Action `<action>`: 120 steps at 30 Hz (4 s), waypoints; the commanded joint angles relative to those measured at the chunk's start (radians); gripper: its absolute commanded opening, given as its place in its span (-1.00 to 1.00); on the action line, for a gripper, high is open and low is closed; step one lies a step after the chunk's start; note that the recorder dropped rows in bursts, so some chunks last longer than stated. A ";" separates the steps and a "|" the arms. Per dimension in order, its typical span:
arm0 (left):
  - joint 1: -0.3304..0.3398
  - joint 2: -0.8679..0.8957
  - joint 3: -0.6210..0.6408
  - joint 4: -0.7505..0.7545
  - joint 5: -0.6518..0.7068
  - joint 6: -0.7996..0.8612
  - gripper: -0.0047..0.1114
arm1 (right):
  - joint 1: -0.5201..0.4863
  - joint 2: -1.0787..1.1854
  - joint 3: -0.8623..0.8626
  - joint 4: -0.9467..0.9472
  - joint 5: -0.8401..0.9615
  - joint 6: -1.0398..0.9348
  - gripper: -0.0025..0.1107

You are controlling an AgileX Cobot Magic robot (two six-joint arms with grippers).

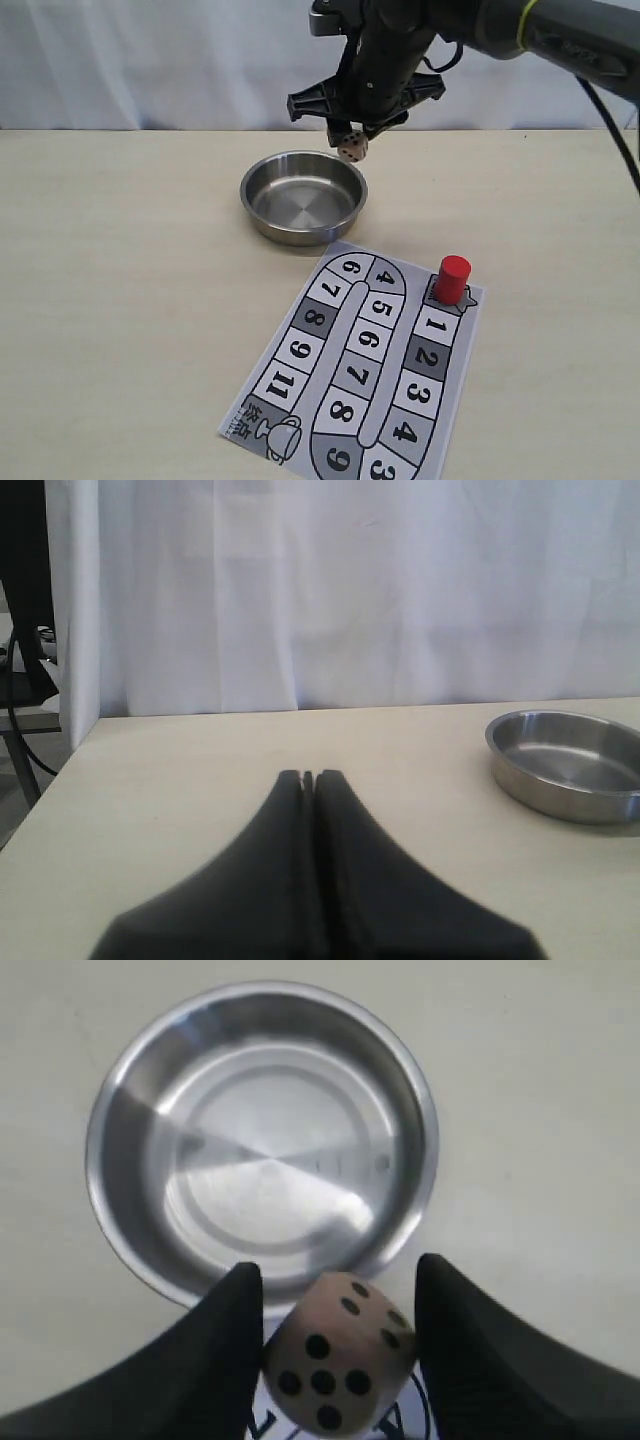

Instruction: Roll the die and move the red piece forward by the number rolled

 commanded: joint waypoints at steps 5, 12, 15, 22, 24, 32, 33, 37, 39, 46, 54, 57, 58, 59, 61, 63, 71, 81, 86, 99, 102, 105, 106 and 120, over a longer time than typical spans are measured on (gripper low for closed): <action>-0.002 -0.002 0.003 -0.005 -0.004 -0.005 -0.92 | -0.044 -0.195 0.340 -0.003 -0.107 -0.018 -0.89; -0.002 -0.002 0.003 -0.005 -0.004 -0.005 -0.92 | -0.167 -0.361 0.635 0.075 -0.171 -0.084 -0.89; -0.002 -0.002 0.003 -0.005 -0.004 -0.005 -0.92 | -0.249 -0.432 0.743 0.098 -0.222 -0.121 -0.89; -0.002 -0.002 0.003 -0.005 -0.004 -0.005 -0.92 | -0.442 -0.532 0.908 0.096 -0.316 -0.194 -0.89; -0.002 -0.002 0.003 -0.005 -0.004 -0.005 -0.92 | -0.500 -0.528 0.926 0.096 -0.350 -0.194 -0.89; -0.002 -0.002 0.003 -0.005 -0.004 -0.005 -0.92 | -0.612 -0.426 0.938 0.098 -0.560 -0.302 -0.89; -0.002 -0.002 0.003 -0.005 -0.004 -0.005 -0.92 | -0.612 -0.403 0.929 0.098 -0.577 -0.324 -0.89; -0.002 -0.002 0.003 -0.005 -0.004 -0.005 -0.92 | -0.607 -0.300 0.833 0.116 -0.542 -0.413 -0.88; -0.002 -0.002 0.003 -0.005 -0.004 -0.005 -0.92 | -0.610 -0.258 0.778 0.121 -0.520 -0.446 -0.88; -0.002 -0.002 0.003 -0.005 -0.004 -0.005 -0.92 | -0.624 -0.142 0.615 0.149 -0.466 -0.482 -0.88; -0.002 -0.002 0.003 -0.005 -0.004 -0.005 -0.92 | -0.618 -0.049 0.547 0.603 -0.350 -0.773 -0.40; -0.002 -0.002 0.003 -0.005 -0.004 -0.005 -0.92 | -0.618 -0.044 0.531 0.686 -0.296 -0.843 0.11; -0.002 -0.002 0.003 -0.005 -0.004 -0.005 -0.92 | -0.618 -0.046 0.527 0.698 -0.295 -0.852 0.24; -0.002 -0.002 0.003 -0.005 -0.004 -0.005 -0.92 | -0.618 -0.051 0.523 0.708 -0.295 -0.852 0.37; -0.002 -0.002 0.003 -0.005 -0.004 -0.005 -0.92 | -0.618 -0.058 0.520 0.737 -0.298 -0.852 0.49; -0.002 -0.002 0.003 -0.005 -0.004 -0.005 -0.92 | -0.618 -0.068 0.520 0.755 -0.301 -0.859 0.49; -0.002 -0.002 0.003 -0.005 -0.004 -0.005 -0.92 | -0.618 -0.079 0.520 0.753 -0.299 -0.859 0.42; -0.002 -0.002 0.003 -0.005 -0.004 -0.005 -0.92 | -0.618 -0.079 0.520 0.742 -0.299 -0.861 0.42; -0.002 -0.002 0.003 -0.005 -0.004 -0.005 -0.92 | -0.618 -0.079 0.520 0.742 -0.299 -0.861 0.42; -0.002 -0.002 0.003 -0.005 -0.004 -0.005 -0.92 | -0.480 -0.188 0.491 0.563 -0.220 -0.883 -0.88; -0.002 -0.002 0.003 -0.005 -0.004 -0.005 -0.92 | -0.399 -0.192 0.489 0.552 -0.216 -0.880 -0.88; -0.002 -0.002 0.003 -0.005 -0.004 -0.005 -0.92 | -0.345 -0.192 0.489 0.483 -0.216 -0.880 -0.88; -0.002 -0.002 0.003 -0.005 -0.004 -0.005 -0.92 | -0.329 -0.192 0.489 0.462 -0.216 -0.880 -0.88; -0.002 -0.002 0.003 -0.005 -0.004 -0.005 -0.92 | -0.224 -0.138 0.489 0.300 -0.229 -0.880 -0.88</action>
